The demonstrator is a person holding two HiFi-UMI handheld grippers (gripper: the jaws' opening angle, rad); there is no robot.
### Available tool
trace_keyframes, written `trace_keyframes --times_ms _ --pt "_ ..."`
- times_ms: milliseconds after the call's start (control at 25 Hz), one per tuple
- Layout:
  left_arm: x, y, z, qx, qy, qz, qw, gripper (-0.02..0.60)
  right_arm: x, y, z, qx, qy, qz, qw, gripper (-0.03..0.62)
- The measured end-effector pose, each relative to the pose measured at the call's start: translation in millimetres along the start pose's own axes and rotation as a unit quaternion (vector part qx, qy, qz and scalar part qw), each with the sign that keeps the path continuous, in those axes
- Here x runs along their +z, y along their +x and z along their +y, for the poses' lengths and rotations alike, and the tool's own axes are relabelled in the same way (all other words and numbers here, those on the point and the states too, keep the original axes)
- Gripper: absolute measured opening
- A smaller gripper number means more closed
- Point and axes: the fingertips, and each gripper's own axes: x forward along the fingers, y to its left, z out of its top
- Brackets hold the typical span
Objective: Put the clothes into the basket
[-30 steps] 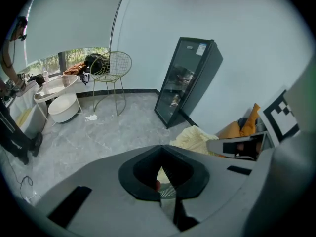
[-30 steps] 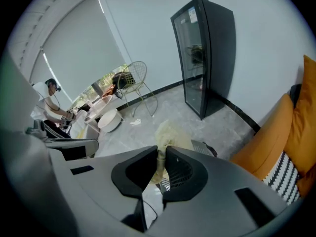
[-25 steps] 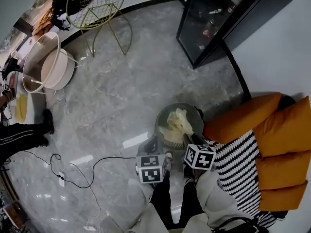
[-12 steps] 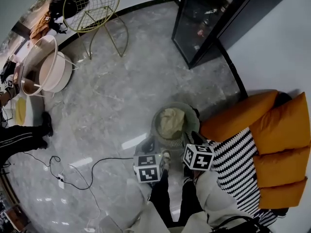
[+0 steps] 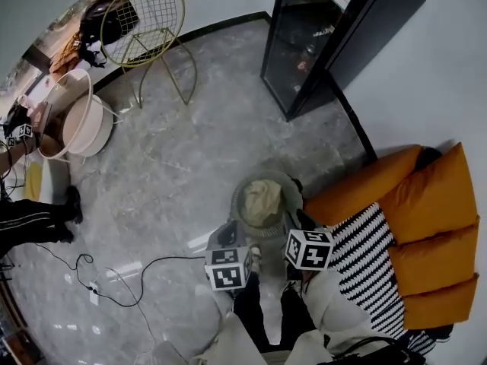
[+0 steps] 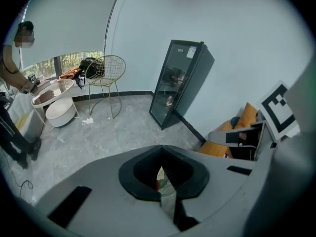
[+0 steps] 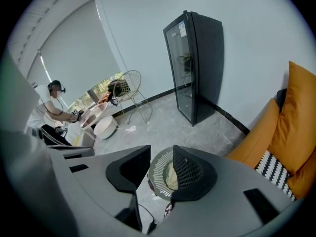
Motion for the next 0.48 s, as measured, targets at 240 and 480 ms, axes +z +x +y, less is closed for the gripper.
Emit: trace_keyframes --times_ms 240,480 --pt "28.0 -20.4 -21.8 0.002 0.015 -0.039 0.9991 0.003 24.7 -33.4 -10.1 0.008 -0.004 -0.031 0.999 0.141" --pt "41.4 -59.6 -51.6 0.004 0.019 -0.070 0.9973 0.003 41.4 -88.5 -23.2 0.008 -0.011 -0.065 0.998 0.095"
